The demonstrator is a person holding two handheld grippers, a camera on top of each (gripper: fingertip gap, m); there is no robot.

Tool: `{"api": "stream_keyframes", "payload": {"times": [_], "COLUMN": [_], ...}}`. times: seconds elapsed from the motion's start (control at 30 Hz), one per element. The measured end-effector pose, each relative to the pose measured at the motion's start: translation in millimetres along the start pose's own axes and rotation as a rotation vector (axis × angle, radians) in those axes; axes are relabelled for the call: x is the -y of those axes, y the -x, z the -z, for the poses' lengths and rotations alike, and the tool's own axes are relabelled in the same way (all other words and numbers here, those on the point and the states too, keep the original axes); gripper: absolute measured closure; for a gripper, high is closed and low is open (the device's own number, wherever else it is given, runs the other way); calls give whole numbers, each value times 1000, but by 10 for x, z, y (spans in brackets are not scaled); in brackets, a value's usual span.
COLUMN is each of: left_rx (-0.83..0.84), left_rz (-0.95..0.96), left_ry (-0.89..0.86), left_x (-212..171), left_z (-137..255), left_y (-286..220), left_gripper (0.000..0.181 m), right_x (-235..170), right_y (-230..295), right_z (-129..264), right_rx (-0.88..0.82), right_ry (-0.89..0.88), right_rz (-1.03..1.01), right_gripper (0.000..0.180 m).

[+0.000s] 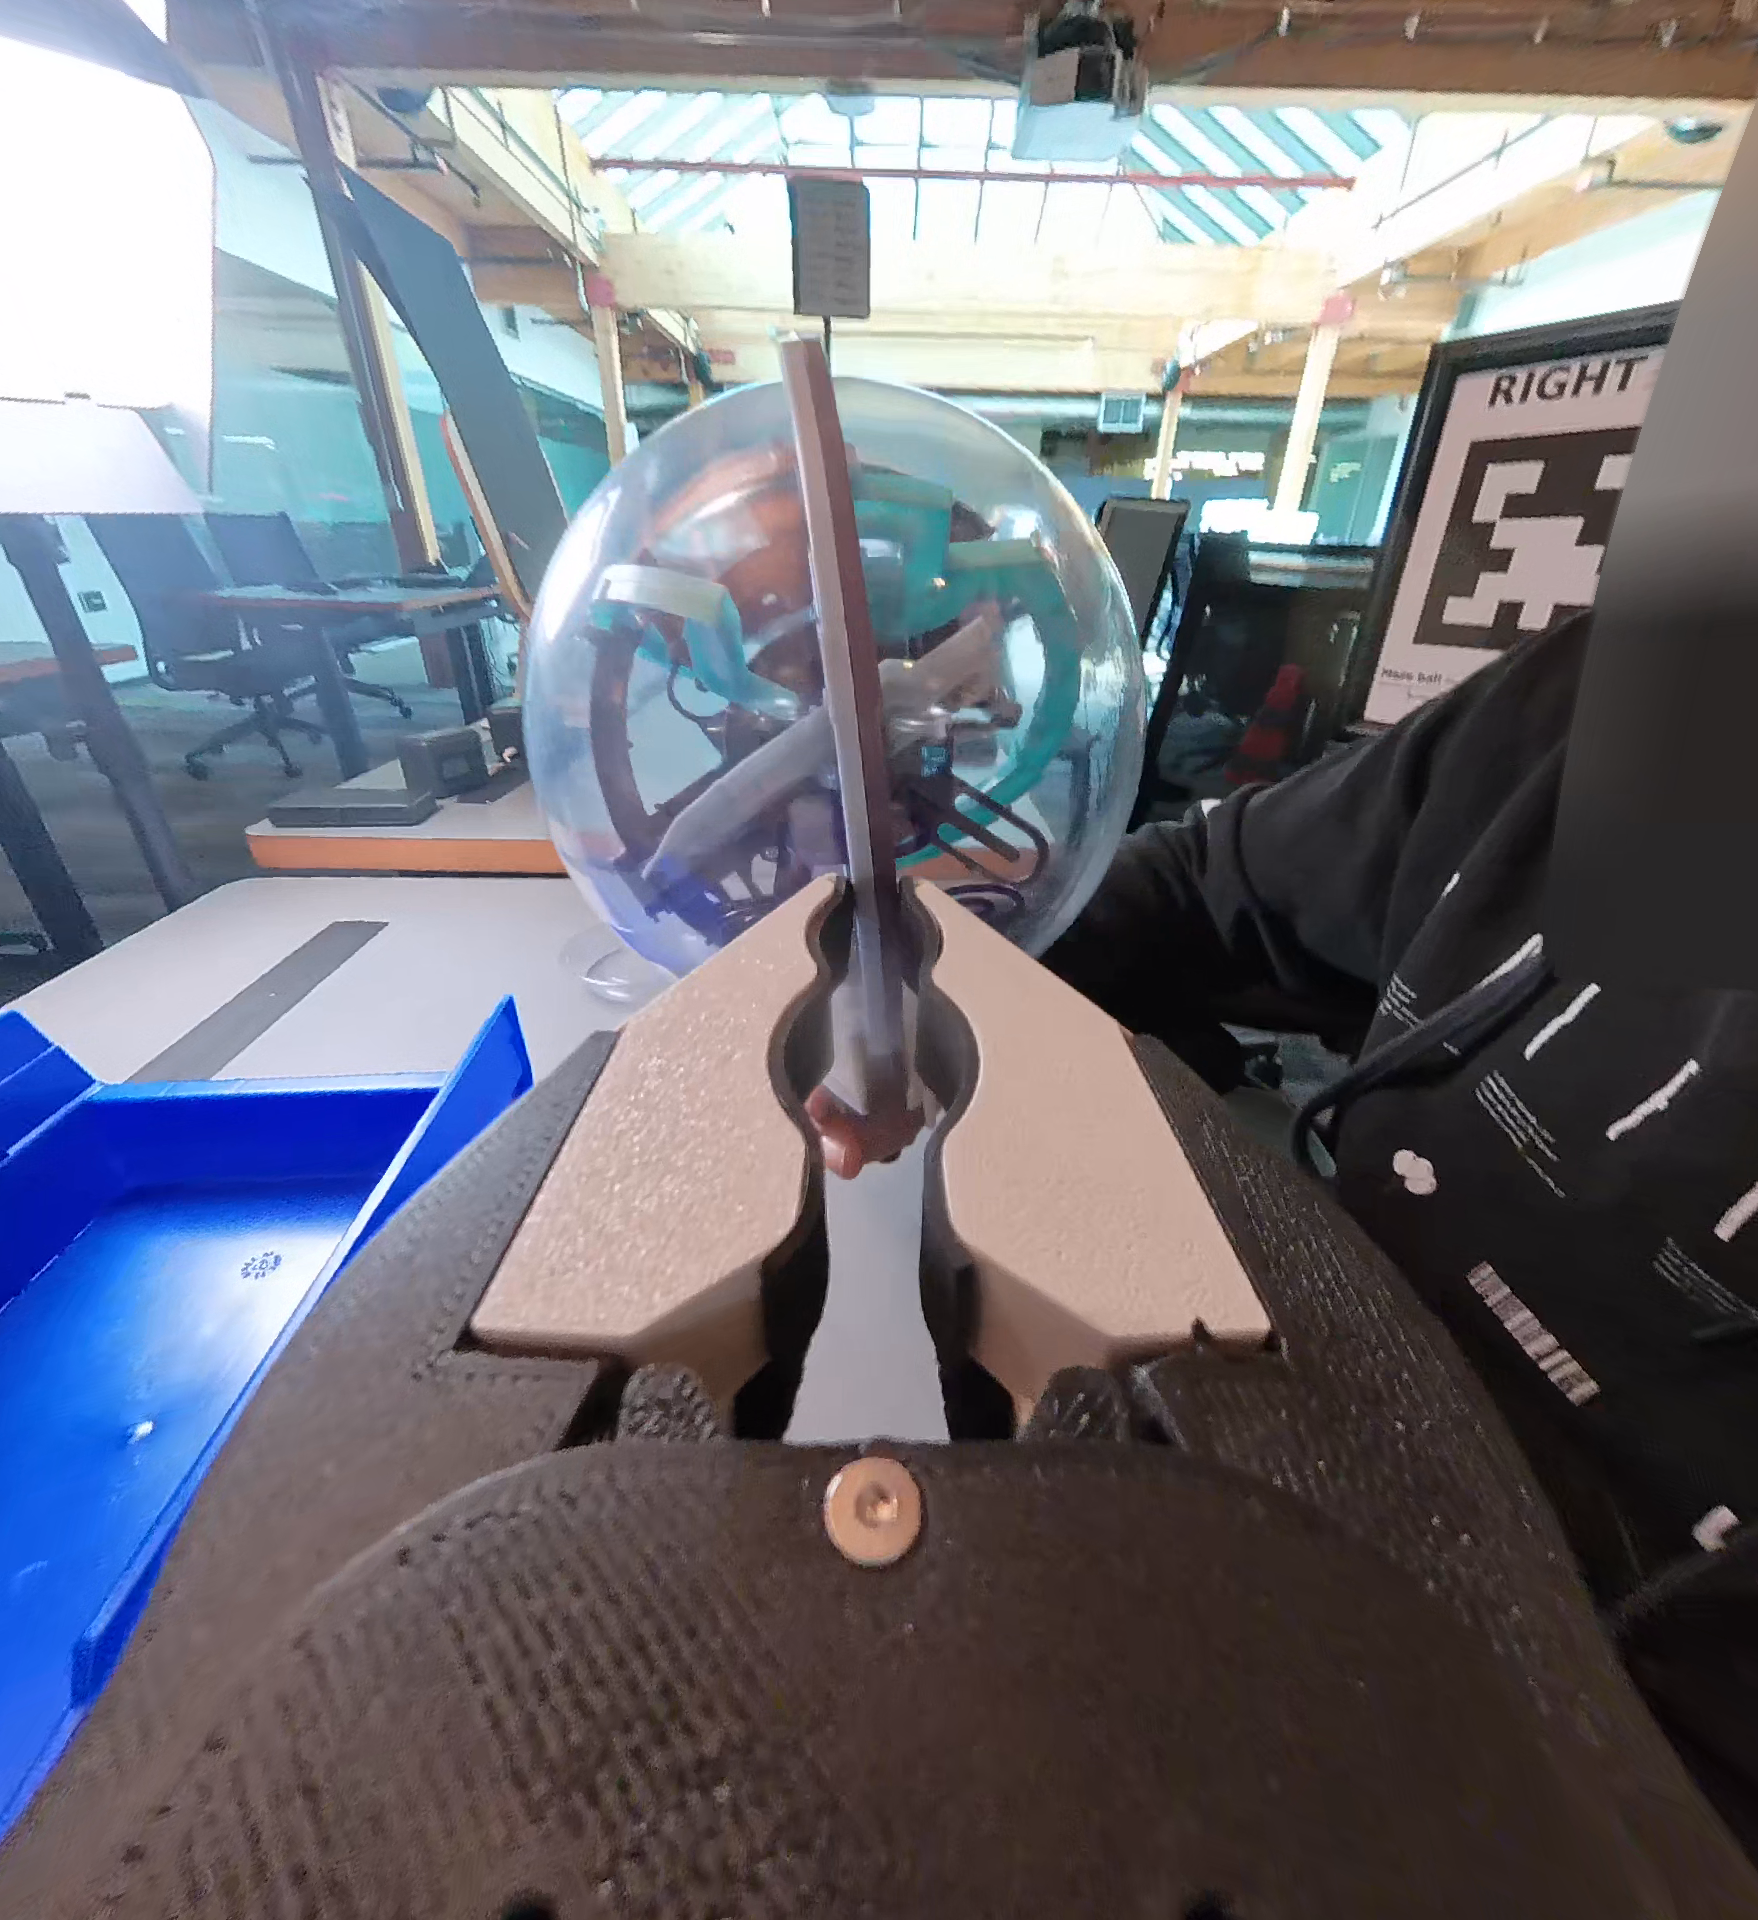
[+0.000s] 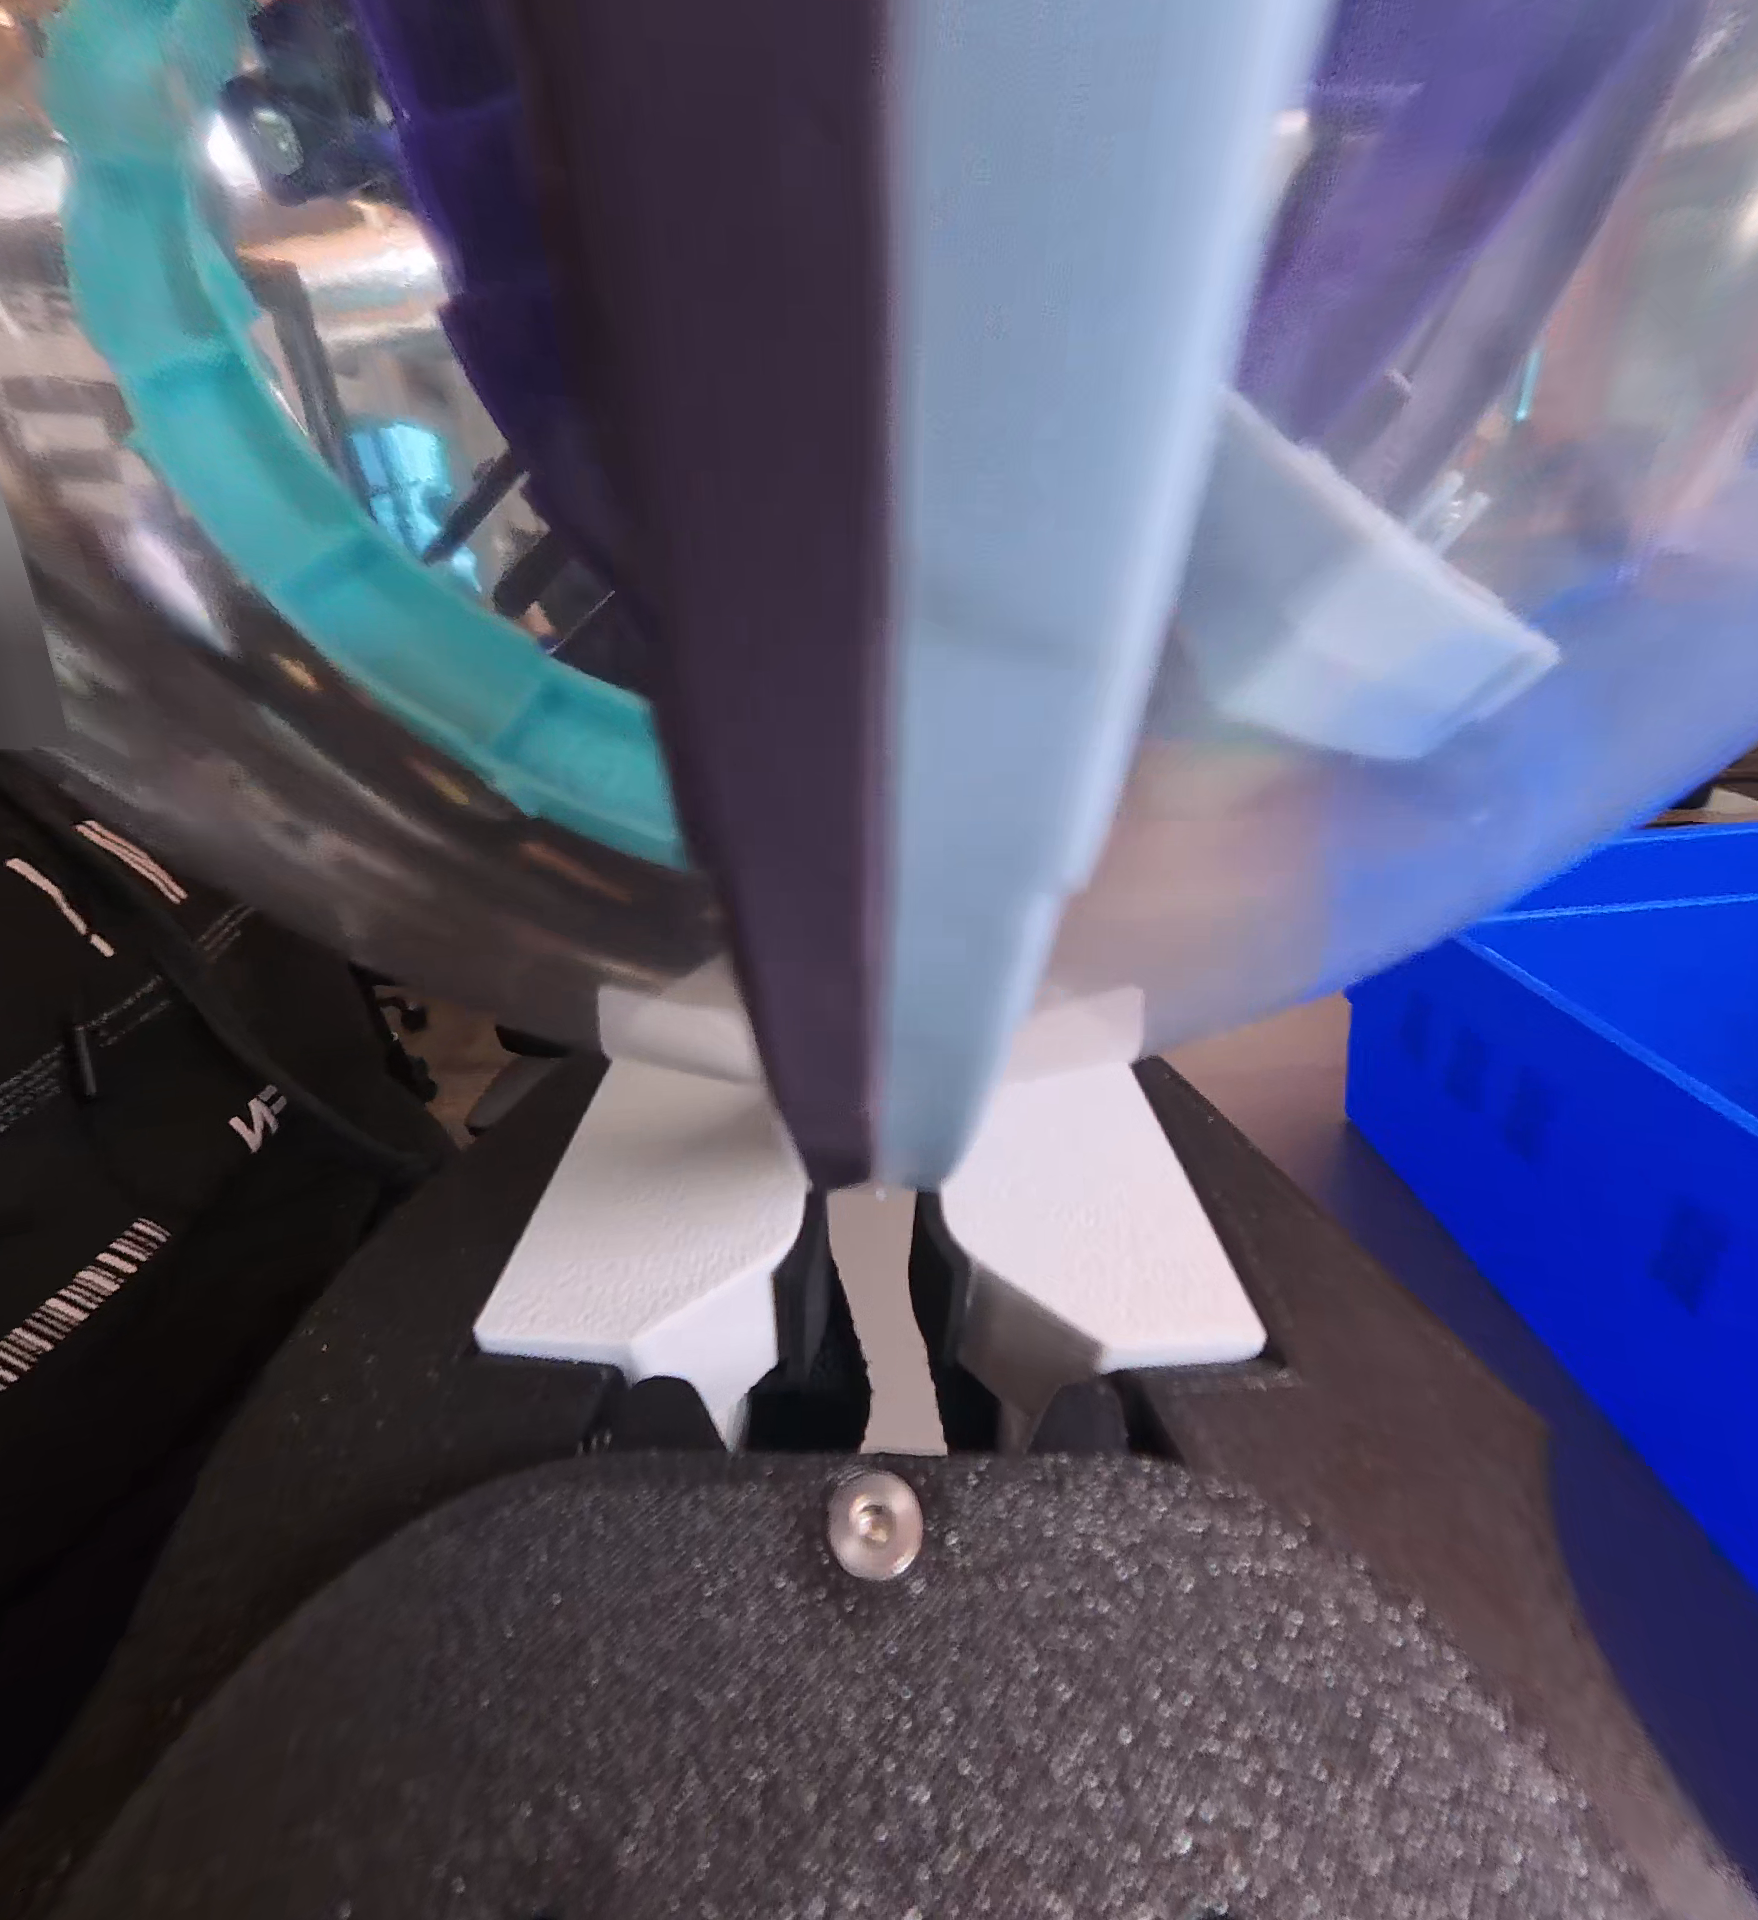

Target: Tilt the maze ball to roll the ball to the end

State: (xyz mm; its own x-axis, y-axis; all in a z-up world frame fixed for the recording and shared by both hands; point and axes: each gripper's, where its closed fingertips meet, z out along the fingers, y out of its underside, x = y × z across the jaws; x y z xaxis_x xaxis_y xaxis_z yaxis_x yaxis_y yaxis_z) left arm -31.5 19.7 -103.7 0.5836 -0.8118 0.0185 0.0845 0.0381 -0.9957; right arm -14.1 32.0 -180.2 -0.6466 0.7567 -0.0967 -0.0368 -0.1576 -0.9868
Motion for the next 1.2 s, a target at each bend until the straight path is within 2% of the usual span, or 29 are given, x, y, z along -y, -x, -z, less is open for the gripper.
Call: {"api": "stream_keyframes", "payload": {"times": [0.23,0.37,0.67,0.9,1.1,1.2], "left_rx": [49,35,83,20,27,38], "left_rz": [69,127,204,172,117,119], "left_ry": [-209,-210,-226,-262,-261,-258], "left_x": [-62,-109,-224,-112,46,53], "left_z": [51,79,215,242,399,473], "left_y": [150,156,171,73,62,102], "left_gripper": [174,174,174,174,173,173], "right_x": [-89,-135,-284,-319,-372,-314], "right_y": [-96,-96,17,51,71,30], "right_z": [-21,-35,-192,-163,-39,83], "right_rx": [-42,-60,-132,-123,-115,-134], "right_ry": [17,23,-38,9,91,96], "right_rz": [-23,-44,-238,-130,-53,-18], "right_gripper": [174,175,174,173,149,146]}}
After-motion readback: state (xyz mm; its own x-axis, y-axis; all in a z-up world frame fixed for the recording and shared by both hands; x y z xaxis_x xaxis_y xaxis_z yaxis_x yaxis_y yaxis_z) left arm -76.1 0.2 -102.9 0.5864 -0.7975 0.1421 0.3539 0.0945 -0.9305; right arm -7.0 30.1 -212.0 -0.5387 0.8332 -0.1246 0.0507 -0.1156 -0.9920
